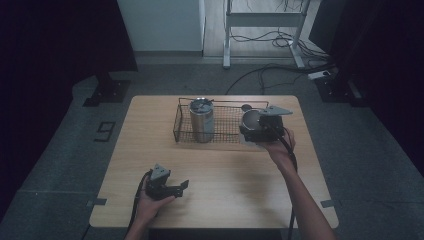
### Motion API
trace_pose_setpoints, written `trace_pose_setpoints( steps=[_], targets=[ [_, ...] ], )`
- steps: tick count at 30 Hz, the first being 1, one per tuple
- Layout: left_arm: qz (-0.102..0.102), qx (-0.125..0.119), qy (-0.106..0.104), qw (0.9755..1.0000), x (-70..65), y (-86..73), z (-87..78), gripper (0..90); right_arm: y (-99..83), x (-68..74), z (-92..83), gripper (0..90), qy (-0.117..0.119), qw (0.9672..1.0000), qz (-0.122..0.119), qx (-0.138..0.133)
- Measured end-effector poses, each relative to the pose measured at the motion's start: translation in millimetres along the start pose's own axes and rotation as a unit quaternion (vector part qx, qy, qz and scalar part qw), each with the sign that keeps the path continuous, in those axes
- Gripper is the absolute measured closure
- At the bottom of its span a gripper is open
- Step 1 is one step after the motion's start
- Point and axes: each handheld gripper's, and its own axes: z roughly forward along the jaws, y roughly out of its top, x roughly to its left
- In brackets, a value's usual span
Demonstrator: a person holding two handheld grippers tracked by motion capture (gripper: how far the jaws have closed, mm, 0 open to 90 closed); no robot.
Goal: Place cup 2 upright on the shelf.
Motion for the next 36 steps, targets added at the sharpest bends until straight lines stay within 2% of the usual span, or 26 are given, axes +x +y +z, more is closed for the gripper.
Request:
trace_pose_setpoints(
  steps=[11, 21, 36],
  targets=[
    [0.001, -0.002, -0.004, 1.0000, -2.3, 0.3, 0.5, 13.1, 9.5, -3.8, 6.1, 6.6, -0.005, 1.0000, 0.002, 0.005],
    [0.001, -0.001, -0.005, 1.0000, -3.4, 0.2, 0.8, 13.1, 16.1, -8.5, 13.4, 6.6, -0.013, 0.9998, -0.008, 0.016],
    [-0.001, -0.001, -0.007, 1.0000, -3.0, -0.7, 0.7, 13.2, 20.4, -21.8, 28.2, 6.6, -0.020, 0.9995, 0.004, 0.022]
  ],
)
